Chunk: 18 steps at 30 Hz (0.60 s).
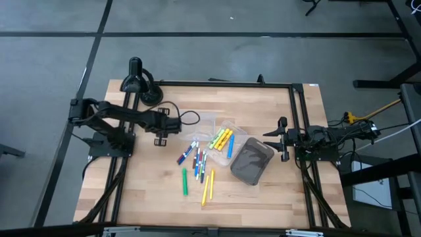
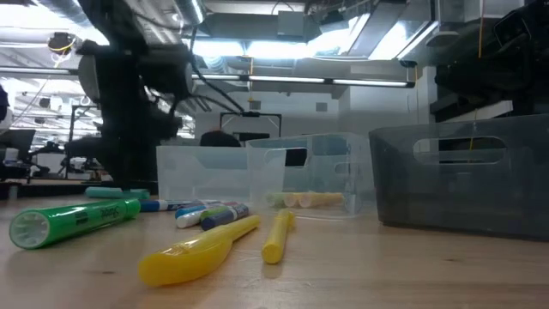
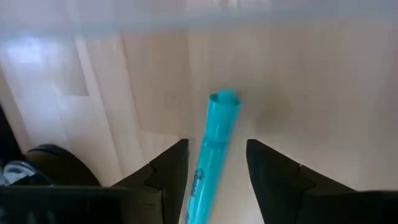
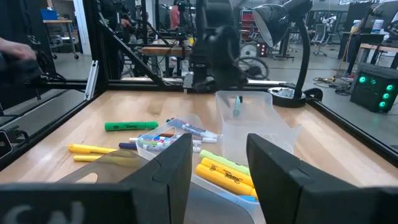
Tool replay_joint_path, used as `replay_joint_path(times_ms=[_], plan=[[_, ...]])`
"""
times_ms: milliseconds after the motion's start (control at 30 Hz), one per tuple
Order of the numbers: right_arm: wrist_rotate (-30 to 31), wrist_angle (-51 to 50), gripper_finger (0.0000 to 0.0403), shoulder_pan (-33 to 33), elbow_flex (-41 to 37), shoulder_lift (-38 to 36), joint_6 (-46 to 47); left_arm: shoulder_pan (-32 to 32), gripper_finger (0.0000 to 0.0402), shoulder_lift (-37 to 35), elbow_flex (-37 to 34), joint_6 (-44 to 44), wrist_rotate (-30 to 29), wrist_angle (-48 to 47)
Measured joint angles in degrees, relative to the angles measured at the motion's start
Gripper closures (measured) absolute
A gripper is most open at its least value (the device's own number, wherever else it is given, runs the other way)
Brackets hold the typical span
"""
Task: Pick & Place Markers
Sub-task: Put the light blue highlighter pen into the right transparent bin
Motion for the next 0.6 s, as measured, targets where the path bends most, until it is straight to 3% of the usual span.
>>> replay_joint_path(times_ms=[100, 233, 600], plan=[[0.0, 0.0, 0.0251, 0.0, 0.0, 0.0, 0.0, 3.9, 0.0248, 2.1, -1.7, 3.6, 1.7, 5.3], [0.0, 0.0, 0.0251, 0.0, 0.0, 0.0, 0.0, 7.4, 0.0258, 3.9, -1.9, 6.2, 8.0, 5.7], [0.0, 0.0, 0.0251, 0.0, 0.0, 0.0, 0.0, 7.9, 0.0311, 3.7, -1.8, 6.7, 9.7, 5.0]])
